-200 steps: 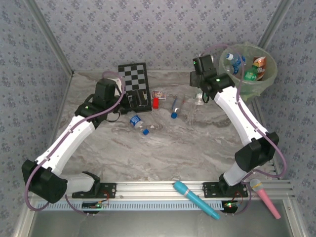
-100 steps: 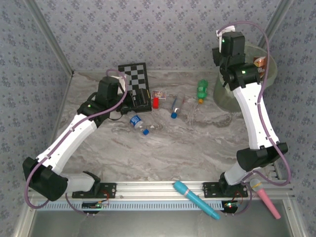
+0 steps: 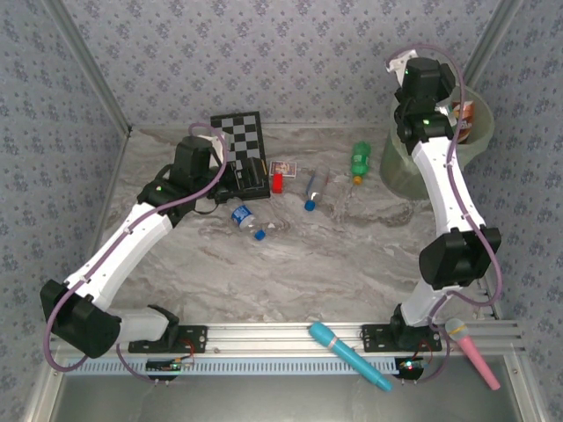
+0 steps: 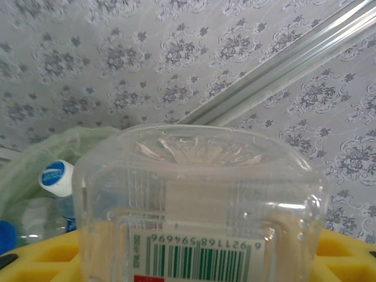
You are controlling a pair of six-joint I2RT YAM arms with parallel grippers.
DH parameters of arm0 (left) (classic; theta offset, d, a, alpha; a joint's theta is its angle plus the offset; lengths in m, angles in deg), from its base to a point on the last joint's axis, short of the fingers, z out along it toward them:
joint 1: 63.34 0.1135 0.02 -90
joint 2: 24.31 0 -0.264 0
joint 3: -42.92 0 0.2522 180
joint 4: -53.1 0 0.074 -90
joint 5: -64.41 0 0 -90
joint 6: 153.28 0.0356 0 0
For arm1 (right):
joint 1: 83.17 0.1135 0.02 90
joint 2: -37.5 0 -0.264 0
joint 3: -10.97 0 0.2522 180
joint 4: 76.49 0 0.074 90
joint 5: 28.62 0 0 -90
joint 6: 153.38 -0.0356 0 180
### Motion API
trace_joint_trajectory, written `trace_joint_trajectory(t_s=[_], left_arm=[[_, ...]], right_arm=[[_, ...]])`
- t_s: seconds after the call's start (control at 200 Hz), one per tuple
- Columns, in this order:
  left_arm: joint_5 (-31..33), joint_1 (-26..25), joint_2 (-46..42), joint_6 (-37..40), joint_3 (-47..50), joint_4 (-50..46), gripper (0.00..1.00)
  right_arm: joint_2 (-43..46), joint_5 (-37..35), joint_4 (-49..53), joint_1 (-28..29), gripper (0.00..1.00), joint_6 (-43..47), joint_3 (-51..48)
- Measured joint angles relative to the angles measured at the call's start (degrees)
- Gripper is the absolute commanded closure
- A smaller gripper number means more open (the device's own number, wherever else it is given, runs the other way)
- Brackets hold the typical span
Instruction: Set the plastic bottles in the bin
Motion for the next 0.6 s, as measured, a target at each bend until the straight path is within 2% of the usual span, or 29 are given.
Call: trace_joint_trajectory(t_s=[0.18, 0.335, 0.405, 0.455, 0.47, 0.6], left_arm=[[0.0, 0.0, 0.0, 0.0, 0.0, 0.0, 0.0], [0.04, 0.0, -0.11, 0.0, 0.0, 0.0, 0.0], [0.2, 0.0, -0.17, 0.0, 0.0, -0.02, 0.0], [0.22, 0.0, -0.24, 0.0, 0.0, -0.02, 0.0], [0.22, 0.0, -0.28, 0.0, 0.0, -0.02, 0.0], [0.24, 0.0, -0.61, 0.02, 0.0, -0.02, 0.0]], right_arm=[[-1.11, 0.17, -5.44, -1.44, 0.38, 4.33, -5.84], [-2.08, 0.76, -6.27, -2.19, 0.38, 5.4, -8.17], [-2.1, 1.16, -6.29, -2.47, 0.28, 5.25, -8.24], [-2.05, 1.44, -6.29, -2.56, 0.06, 5.27, -8.26], [-2.05, 1.51, -6.29, -2.6, 0.02, 4.68, -8.24], [-1.92, 2.23, -6.16, -2.64, 0.0, 3.82, -8.35]])
